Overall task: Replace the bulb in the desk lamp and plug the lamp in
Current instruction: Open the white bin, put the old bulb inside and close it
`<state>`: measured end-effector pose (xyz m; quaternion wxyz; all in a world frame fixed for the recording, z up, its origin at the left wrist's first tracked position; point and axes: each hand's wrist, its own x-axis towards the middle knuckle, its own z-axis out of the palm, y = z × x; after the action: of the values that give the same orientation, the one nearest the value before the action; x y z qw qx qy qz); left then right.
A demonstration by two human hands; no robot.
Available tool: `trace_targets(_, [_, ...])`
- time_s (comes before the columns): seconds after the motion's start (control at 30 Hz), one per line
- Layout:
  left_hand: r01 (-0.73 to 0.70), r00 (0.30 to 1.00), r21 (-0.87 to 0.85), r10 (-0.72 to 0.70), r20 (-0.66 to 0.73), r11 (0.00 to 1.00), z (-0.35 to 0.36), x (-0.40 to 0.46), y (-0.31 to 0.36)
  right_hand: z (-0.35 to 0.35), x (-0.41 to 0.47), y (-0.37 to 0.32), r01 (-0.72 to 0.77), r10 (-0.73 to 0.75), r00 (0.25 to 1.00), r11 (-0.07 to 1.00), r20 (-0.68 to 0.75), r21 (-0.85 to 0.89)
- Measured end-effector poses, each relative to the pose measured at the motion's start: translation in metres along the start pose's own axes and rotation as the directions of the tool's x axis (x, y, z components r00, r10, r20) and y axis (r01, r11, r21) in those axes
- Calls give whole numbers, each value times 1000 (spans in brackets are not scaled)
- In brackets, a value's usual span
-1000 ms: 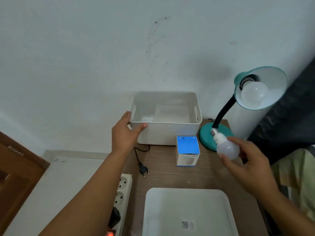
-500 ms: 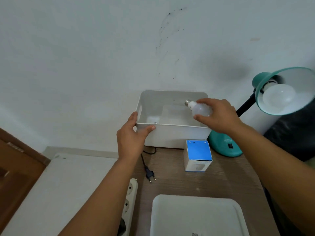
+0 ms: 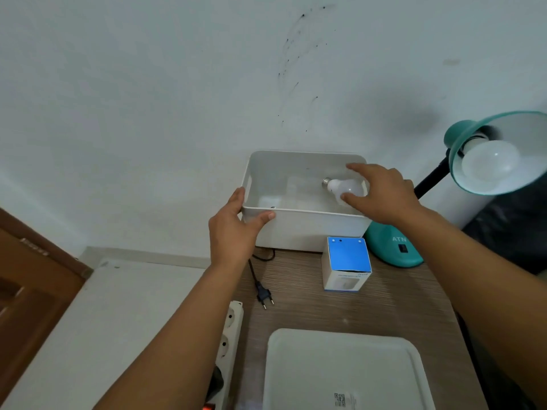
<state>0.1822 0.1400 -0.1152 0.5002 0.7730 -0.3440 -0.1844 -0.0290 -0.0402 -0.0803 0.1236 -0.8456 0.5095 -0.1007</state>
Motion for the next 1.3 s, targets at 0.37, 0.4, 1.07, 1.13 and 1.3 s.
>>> trace_targets(0.37, [-164,983,137,149,112,977,-22,-91,3,4,-165,48,8,105,975,865,-197,501])
trace_targets(0.4, [-168,978,142,148,146,976,-23,-108,-1,11,-186,55,-19,104,984,867,-143,499])
trace_targets(1.07, [-179,855,532,-137,501,827,-24,-272,-93,85,-353,97,-30,23,920,999,391,11])
trace_targets(1.13, [-167,861,536,-142,488,827,-23,-272,-95,86,-354,97,-28,23,924,1000,381,8])
trace_targets(1.3, [-130,878,475,-122,463,870,-24,-277,-92,83,-360,95,-79,26,936,987,351,138])
